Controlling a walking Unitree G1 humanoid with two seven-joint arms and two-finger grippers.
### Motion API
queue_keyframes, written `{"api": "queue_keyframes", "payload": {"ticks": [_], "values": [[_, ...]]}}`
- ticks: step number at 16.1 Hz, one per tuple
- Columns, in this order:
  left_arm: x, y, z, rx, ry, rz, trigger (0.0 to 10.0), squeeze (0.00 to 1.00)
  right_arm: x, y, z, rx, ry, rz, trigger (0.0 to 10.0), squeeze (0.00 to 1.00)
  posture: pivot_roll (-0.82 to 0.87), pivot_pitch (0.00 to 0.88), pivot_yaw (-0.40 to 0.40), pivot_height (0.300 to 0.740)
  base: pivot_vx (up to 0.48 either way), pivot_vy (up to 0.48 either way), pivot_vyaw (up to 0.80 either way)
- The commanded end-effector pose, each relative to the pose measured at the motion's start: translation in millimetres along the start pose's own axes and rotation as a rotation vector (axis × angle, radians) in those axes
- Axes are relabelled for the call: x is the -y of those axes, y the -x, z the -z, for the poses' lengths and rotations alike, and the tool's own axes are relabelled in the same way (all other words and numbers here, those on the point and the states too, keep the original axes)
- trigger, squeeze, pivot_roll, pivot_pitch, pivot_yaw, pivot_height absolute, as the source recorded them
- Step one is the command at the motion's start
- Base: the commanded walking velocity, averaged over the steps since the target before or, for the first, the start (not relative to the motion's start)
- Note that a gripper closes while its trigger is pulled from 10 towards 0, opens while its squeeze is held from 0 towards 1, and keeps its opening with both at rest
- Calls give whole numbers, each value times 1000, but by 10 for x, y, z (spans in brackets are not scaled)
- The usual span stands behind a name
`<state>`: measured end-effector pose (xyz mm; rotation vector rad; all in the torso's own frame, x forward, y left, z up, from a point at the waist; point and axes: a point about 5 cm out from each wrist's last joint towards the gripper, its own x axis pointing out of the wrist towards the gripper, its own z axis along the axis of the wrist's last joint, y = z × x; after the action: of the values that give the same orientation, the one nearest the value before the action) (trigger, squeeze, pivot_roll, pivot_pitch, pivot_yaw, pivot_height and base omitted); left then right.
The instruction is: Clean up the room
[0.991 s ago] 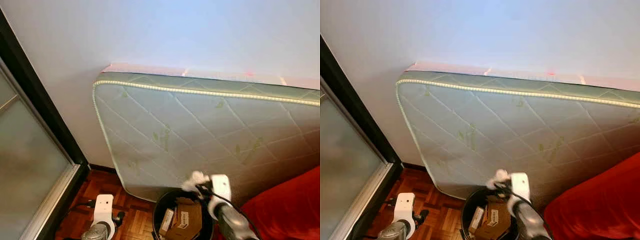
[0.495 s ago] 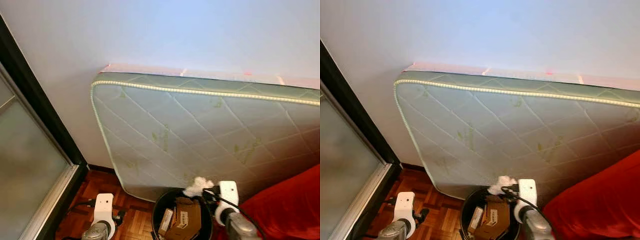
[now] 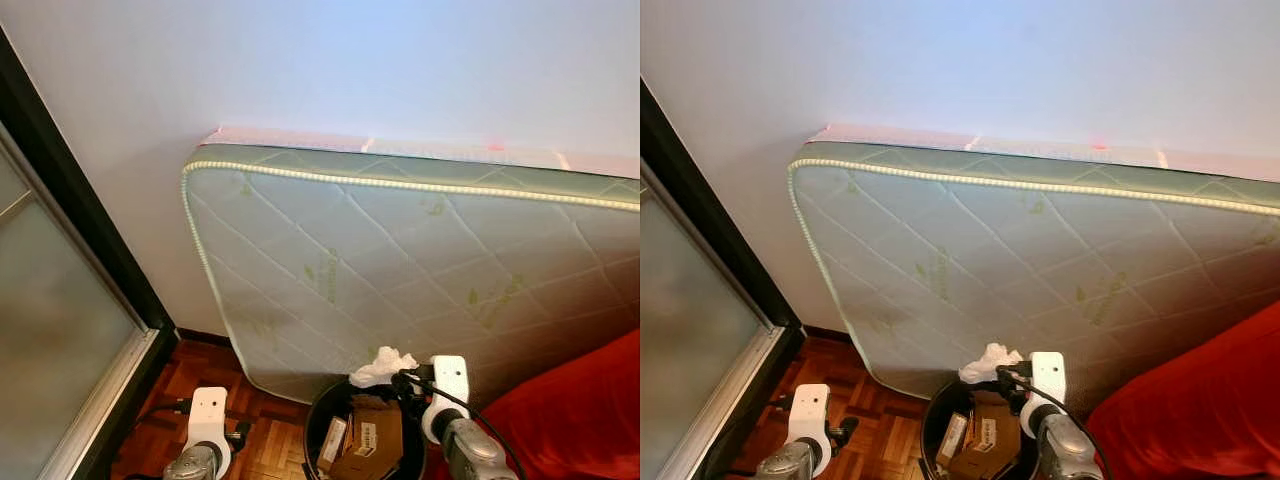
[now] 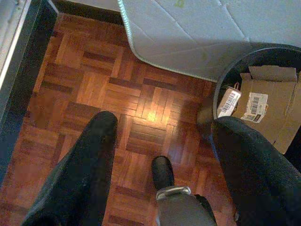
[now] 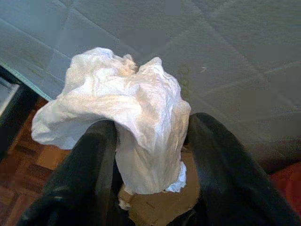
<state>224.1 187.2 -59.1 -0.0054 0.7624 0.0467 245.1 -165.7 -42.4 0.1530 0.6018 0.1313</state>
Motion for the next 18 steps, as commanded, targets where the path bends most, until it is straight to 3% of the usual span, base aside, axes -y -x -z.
{"api": "queue_keyframes", "payload": {"ticks": [1,4,7,10,12,16,18], "values": [[-15,6,34,-16,-3,-9,10000,0,94,39,55,-33,10,34,10000,1000,5,7,0,740,0,0,0],[-13,6,32,-16,-6,-8,10000,0,32,10,48,-45,9,25,10000,1000,5,7,0,740,0,0,0],[-10,5,31,-16,-5,-9,10000,0,-189,-68,10,-46,17,-7,10000,1000,7,7,-1,740,0,0,0],[-7,4,31,-16,-7,-8,10000,0,-294,-106,-21,-48,26,-21,10000,1000,5,8,-1,740,0,0,0],[-5,4,31,-17,-6,-8,10000,0,-209,-79,14,-65,48,5,10000,1000,6,9,-2,740,0,0,0],[-1,3,30,-17,-8,-7,10000,0,-246,-90,36,-93,92,34,10000,1000,7,9,-2,740,0,0,0],[-1,2,26,-17,-9,-7,10000,0,-191,-77,47,-108,126,50,10000,1000,6,7,-2,740,0,0,0]]}}
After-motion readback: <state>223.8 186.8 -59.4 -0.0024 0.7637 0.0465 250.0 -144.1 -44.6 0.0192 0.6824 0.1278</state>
